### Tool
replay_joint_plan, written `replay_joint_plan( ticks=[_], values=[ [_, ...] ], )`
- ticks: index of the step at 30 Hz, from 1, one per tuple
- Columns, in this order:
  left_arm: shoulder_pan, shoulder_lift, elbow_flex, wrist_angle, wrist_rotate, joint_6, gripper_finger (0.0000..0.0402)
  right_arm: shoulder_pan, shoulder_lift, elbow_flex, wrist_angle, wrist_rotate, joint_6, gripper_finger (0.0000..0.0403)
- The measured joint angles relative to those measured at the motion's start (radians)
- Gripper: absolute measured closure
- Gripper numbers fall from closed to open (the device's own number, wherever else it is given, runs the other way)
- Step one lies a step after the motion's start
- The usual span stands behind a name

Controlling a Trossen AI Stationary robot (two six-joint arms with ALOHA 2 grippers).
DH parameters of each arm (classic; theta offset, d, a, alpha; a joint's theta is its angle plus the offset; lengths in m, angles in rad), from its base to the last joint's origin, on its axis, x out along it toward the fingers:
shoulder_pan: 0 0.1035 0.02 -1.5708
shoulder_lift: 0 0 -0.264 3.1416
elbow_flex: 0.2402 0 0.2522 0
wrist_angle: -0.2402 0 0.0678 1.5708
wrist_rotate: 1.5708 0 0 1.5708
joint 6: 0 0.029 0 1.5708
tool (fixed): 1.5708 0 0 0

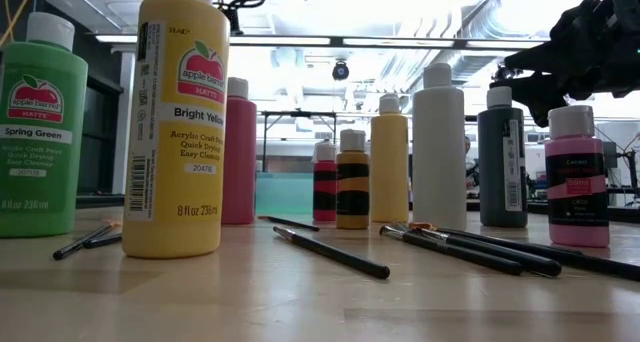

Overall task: Pick & Place Paint Supplies
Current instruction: Put the dark pink paint bottle into the green bin

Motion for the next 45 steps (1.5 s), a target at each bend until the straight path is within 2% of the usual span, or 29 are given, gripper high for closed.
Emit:
replay_joint_plan(
  ticks=[13, 20, 25, 38, 45],
  values=[
    [0.138, 0.193, 0.011, 0.197, 0.004, -0.001, 0.0289, 0.000, 0.000, 0.000, 0.000, 0.001, 0.000, 0.0166],
    [0.201, 0.297, 0.011, 0.265, 0.005, -0.051, 0.0289, 0.000, 0.000, 0.000, 0.000, 0.001, 0.000, 0.0166],
    [0.230, 0.343, 0.012, 0.310, 0.040, -0.068, 0.0289, 0.000, 0.000, 0.000, 0.000, 0.001, 0.000, 0.0166],
    [0.255, 0.388, 0.012, 0.352, 0.065, -0.089, 0.0289, 0.000, 0.000, 0.000, 0.000, 0.000, 0.000, 0.0166],
    [0.255, 0.388, 0.012, 0.367, 0.066, -0.089, 0.0271, 0.000, 0.000, 0.000, 0.000, 0.000, 0.000, 0.0166]
  ],
)
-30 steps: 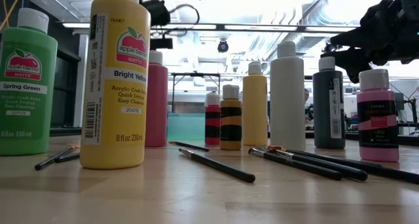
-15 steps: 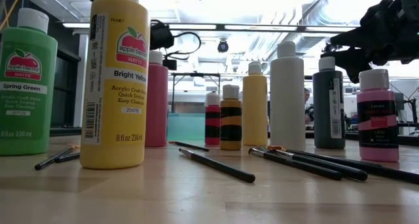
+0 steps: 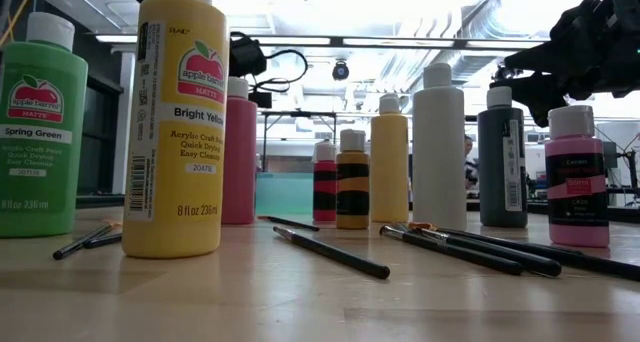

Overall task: Pick & Place Paint Supplies
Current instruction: Put the dark pink paint bottle into the green bin

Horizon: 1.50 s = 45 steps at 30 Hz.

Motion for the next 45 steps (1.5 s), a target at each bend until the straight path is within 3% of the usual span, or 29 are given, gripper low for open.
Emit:
replay_joint_plan(
  ticks=[36, 45],
  values=[
    [0.000, 0.000, -0.001, -0.049, -0.014, 0.013, 0.0265, 0.000, 0.000, 0.000, 0.000, 0.000, 0.000, 0.0166],
    [0.000, 0.000, -0.001, -0.042, -0.017, 0.020, 0.0204, 0.000, 0.000, 0.000, 0.000, 0.000, 0.000, 0.0166]
  ],
)
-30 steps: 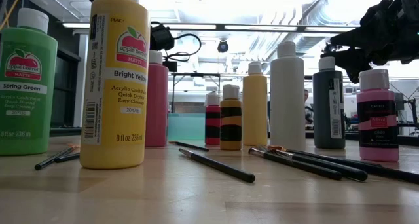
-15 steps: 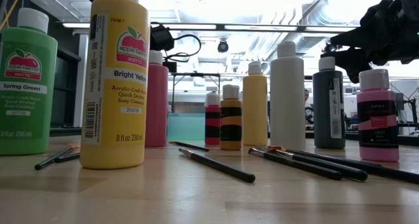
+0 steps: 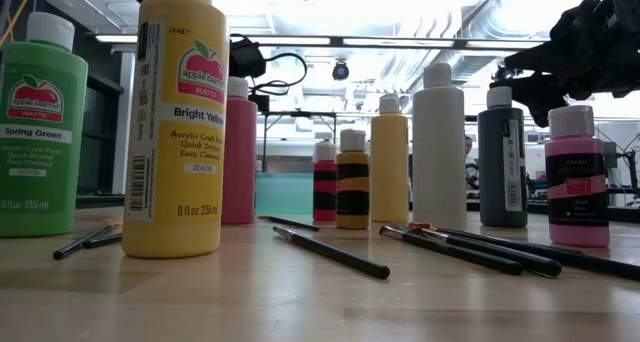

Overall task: Pick & Place Paint Supplies
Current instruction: Put the dark pink paint bottle into the green bin, then put the orange paint bottle into the green bin

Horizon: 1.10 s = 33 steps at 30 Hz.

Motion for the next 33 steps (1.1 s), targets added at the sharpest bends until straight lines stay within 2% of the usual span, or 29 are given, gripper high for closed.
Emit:
replay_joint_plan(
  ticks=[6, 21, 25, 30, 33],
  values=[
    [-0.001, -0.002, 0.000, 0.017, -0.003, 0.027, 0.0177, 0.000, 0.000, 0.000, 0.000, 0.000, 0.000, 0.0166],
    [-0.023, -0.135, 0.000, -0.009, 0.002, 0.120, 0.0176, 0.000, 0.000, 0.000, 0.000, 0.000, 0.000, 0.0166],
    [-0.075, -0.192, -0.002, -0.097, 0.092, 0.235, 0.0176, 0.000, 0.000, 0.000, 0.000, 0.000, 0.000, 0.0166],
    [-0.152, -0.260, -0.081, -0.101, 0.312, 0.378, 0.0176, 0.000, 0.000, 0.000, 0.000, 0.000, 0.000, 0.0166],
    [-0.184, -0.296, -0.155, -0.097, 0.331, 0.445, 0.0176, 0.000, 0.000, 0.000, 0.000, 0.000, 0.000, 0.0166]
  ],
)
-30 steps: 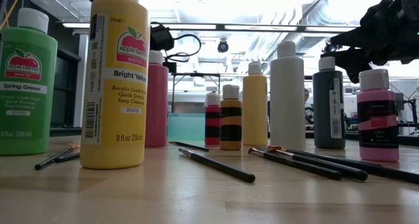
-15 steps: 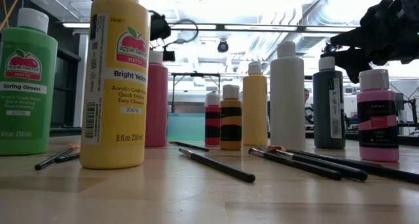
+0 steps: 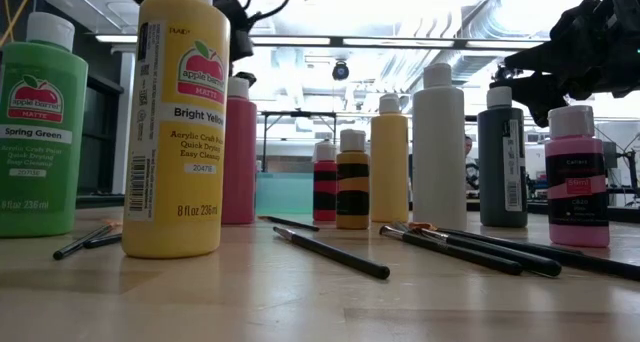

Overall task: Pick & Place Paint Supplies
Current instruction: Put the orange paint bottle into the green bin

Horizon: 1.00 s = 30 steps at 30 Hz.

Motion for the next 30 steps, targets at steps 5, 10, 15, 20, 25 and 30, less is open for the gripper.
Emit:
replay_joint_plan(
  ticks=[5, 10, 15, 20, 25, 30],
  values=[
    [-0.017, -0.037, -0.126, 0.164, 0.047, 0.056, 0.0176, 0.000, 0.000, 0.000, 0.000, 0.000, 0.000, 0.0166],
    [-0.015, -0.030, -0.187, 0.265, 0.097, 0.017, 0.0176, 0.000, 0.000, 0.000, 0.000, 0.000, 0.000, 0.0166],
    [-0.015, -0.027, -0.197, 0.256, 0.155, 0.014, 0.0176, 0.000, 0.000, 0.000, 0.000, 0.000, 0.000, 0.0166],
    [-0.015, 0.003, -0.197, 0.267, 0.157, 0.004, 0.0176, 0.000, 0.000, 0.000, 0.000, 0.000, 0.000, 0.0166],
    [-0.015, 0.049, -0.197, 0.292, 0.158, -0.065, 0.0176, 0.000, 0.000, 0.000, 0.000, 0.000, 0.000, 0.0166],
    [-0.015, 0.061, -0.197, 0.324, 0.179, -0.129, 0.0176, 0.000, 0.000, 0.000, 0.000, 0.000, 0.000, 0.0166]
  ],
)
